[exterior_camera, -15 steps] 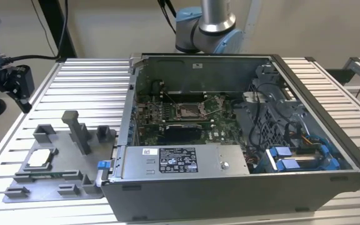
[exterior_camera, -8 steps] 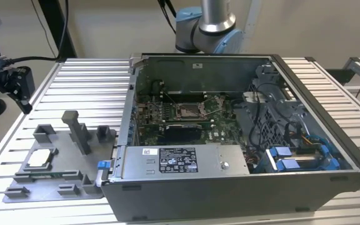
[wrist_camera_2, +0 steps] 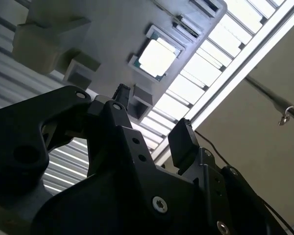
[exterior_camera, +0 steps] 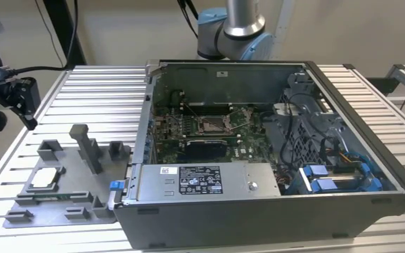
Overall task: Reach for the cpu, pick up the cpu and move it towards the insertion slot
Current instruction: 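Pick up the cpu and move it towards the insertion slot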
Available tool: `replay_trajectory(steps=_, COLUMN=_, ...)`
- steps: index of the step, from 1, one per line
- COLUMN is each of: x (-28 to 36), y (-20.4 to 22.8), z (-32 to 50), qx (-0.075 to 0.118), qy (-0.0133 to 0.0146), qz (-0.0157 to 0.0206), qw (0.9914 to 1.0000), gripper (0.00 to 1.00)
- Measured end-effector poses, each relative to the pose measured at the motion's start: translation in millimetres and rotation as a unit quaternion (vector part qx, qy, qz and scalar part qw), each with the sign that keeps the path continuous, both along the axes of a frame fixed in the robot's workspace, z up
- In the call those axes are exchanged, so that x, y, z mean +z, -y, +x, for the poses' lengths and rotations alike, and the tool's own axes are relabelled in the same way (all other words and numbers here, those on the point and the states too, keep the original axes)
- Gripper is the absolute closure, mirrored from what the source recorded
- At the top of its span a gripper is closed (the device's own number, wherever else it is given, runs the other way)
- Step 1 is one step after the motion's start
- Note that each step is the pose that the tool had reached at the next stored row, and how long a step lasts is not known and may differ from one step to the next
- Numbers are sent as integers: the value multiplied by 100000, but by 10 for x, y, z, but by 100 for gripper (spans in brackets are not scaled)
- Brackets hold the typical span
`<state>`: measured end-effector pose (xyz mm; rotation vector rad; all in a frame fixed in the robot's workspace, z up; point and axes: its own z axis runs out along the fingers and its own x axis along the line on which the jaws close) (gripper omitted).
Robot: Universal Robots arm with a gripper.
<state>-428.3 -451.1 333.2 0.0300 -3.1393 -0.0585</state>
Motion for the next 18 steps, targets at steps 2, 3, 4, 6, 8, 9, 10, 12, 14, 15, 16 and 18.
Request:
replay_trajectory(steps=2, x=-16, y=0, z=0, qx=3, qy=0, qz=1, qw=100000, gripper=100)
replay_trajectory(steps=3, x=-25, y=0, z=0, qx=2, qy=-5, qz=-1, qw=100000, gripper=100)
replay_trajectory(steps=4, x=-35, y=0, z=0, qx=3, qy=-2, qz=-1, qw=100000, gripper=100)
replay_trajectory(steps=6, x=-52, y=-1, z=0, qx=0, qy=3, qz=1, qw=100000, gripper=100)
replay_trajectory(steps=8, x=-70, y=-1, z=0, qx=-1, qy=0, qz=0, qw=100000, gripper=100)
replay_trajectory(steps=9, x=-78, y=-1, z=0, qx=0, qy=0, qz=3, qw=100000, gripper=100)
replay_trajectory(steps=10, x=-87, y=-1, z=0, qx=0, qy=0, qz=0, qw=100000, gripper=100)
replay_trajectory(steps=12, x=-106, y=-1, z=0, qx=1, qy=-2, qz=0, qw=100000, gripper=100)
replay_trajectory(steps=14, x=-126, y=-1, z=0, qx=-2, qy=-9, qz=4, qw=100000, gripper=100)
replay_trajectory(steps=15, x=-135, y=-1, z=0, qx=-2, qy=-13, qz=2, qw=100000, gripper=100)
replay_trajectory(steps=16, x=-144, y=-1, z=0, qx=-2, qy=-15, qz=1, qw=100000, gripper=100)
replay_trajectory(steps=18, x=-163, y=-1, z=0, qx=-1, qy=-19, qz=2, qw=100000, gripper=100)
